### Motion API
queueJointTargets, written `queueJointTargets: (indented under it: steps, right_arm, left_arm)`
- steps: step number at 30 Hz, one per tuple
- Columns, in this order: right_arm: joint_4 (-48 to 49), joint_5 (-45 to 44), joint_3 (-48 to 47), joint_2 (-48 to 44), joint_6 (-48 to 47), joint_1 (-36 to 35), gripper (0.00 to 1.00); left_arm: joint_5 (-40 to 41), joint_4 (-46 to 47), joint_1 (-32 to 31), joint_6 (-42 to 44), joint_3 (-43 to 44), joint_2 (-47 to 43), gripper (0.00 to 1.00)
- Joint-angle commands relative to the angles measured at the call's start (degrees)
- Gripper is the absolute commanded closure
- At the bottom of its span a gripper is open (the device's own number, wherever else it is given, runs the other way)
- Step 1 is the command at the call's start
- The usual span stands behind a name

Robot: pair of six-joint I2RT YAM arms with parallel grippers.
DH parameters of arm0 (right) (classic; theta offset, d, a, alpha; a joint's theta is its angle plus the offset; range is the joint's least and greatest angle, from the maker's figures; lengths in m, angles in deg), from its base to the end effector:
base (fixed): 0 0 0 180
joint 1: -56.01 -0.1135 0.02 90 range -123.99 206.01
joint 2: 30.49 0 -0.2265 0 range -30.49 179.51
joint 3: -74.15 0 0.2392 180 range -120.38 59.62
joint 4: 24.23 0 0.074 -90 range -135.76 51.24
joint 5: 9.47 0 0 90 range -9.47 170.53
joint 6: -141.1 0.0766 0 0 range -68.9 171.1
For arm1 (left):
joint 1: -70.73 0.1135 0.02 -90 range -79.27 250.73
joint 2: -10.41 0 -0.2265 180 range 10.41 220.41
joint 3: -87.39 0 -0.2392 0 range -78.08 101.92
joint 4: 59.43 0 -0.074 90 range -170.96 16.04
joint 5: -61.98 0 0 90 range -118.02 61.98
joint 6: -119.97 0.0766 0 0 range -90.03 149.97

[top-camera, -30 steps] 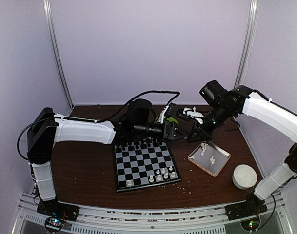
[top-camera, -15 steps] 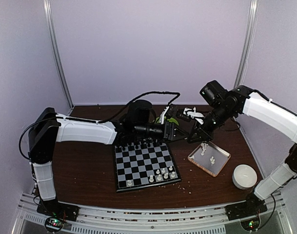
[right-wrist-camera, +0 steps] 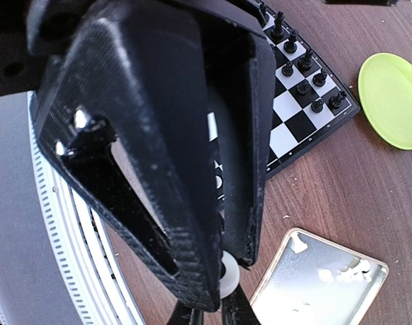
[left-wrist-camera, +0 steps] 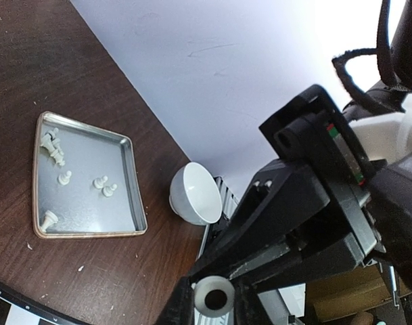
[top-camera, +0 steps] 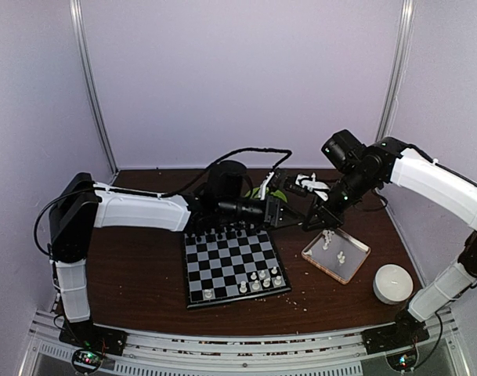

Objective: Set up the chess pieces on the board
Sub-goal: Pass from the right arm to the left, then pass from the left arm to the right

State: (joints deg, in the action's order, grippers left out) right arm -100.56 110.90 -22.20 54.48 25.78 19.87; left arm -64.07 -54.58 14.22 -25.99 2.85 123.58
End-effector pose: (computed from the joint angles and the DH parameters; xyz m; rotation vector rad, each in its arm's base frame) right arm 0.2146 0.2046 0.2594 -1.4949 2.2013 0.7733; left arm 0.2215 -0.4164 0.2187 0.5714 2.1594 -1.8244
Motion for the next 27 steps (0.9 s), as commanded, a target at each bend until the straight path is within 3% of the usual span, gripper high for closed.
queueJointTargets:
  steps: [1, 3, 10, 14, 20, 27]
  right_arm:
    - [5.05, 2.73, -0.14, -1.47, -0.03, -0.80, 0.91]
    - [4.88, 2.83, -0.41, -1.55, -0.12, -0.78, 0.90]
    - [3.85, 7.64, -0.37, -4.82, -2.40, 2.05, 0.70]
    - [5.88, 11.67, 0.70, -7.19, -0.59, 5.26, 0.64]
    - [14.15, 21.28, 3.39, -6.28, 12.13, 11.17, 0.58]
    - [14.94, 35.43, 0.90, 4.12, 22.78, 13.06, 0.56]
  left_arm:
    - [-2.16, 2.85, -0.73, 0.14, 1.77, 1.58, 0.88]
    - [-2.45, 4.01, -0.51, -0.39, 1.15, 1.35, 0.90]
    - [-0.72, 9.68, 2.34, -2.14, -4.98, -3.77, 0.90]
    - [-0.16, 10.57, 4.06, -1.58, -7.91, -6.13, 0.90]
    - [0.93, 16.07, 5.18, -1.45, -12.39, -8.51, 0.90]
    - [1.64, 23.60, 5.69, -2.14, -14.06, -8.31, 0.90]
